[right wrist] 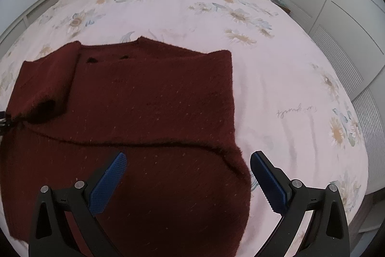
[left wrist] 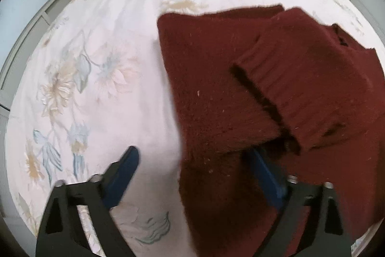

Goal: Fold small clothes
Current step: 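Grasp the folded side of the sweater again with the left gripper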

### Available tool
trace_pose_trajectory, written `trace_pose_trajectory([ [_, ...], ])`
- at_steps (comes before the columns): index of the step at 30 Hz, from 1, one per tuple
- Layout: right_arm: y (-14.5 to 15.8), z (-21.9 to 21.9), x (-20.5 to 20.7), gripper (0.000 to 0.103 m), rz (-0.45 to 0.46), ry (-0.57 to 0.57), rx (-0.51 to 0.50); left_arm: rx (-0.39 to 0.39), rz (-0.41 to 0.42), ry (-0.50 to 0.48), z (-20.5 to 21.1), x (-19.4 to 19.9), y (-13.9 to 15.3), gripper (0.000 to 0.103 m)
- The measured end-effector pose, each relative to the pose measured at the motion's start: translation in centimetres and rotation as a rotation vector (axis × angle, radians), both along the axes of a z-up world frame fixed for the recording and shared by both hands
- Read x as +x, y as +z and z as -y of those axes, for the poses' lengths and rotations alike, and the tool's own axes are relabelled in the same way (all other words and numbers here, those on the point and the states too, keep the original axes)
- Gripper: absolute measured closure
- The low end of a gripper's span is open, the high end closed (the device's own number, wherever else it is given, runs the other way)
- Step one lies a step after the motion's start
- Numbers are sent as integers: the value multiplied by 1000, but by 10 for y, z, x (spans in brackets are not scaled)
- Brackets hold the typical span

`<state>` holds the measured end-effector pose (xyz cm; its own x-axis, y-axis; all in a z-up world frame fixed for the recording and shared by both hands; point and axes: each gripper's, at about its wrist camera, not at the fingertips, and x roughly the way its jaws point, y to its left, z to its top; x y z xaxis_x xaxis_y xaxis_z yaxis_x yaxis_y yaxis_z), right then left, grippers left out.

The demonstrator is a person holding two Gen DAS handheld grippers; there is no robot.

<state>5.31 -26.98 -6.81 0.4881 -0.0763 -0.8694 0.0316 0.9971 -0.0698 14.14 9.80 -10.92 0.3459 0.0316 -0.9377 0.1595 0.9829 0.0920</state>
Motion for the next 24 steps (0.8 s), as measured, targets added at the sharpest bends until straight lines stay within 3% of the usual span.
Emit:
trace_pose_trajectory([
  [2,-2,-6,-1,0,-5,11,-10,-9,-19,-5,2,3,-7,39],
  [6,0,-22,1,0,1,43,-28,-41,-21,-9,9,10,-11,55],
  [8,3,-35,5,0,9,74,-29,-59,-19,-18,10,12,-9,79],
  [10,9,-49,10,0,21,107,-31,-33,0,-23,10,15,-5,89],
  [17,27,-119,33,0,71,295,-54,-114,-20,-4,-12,17,-3,90],
  [24,6,-197,41,0,43,512,-140,-126,-28,-8,-6,24,-7,90],
])
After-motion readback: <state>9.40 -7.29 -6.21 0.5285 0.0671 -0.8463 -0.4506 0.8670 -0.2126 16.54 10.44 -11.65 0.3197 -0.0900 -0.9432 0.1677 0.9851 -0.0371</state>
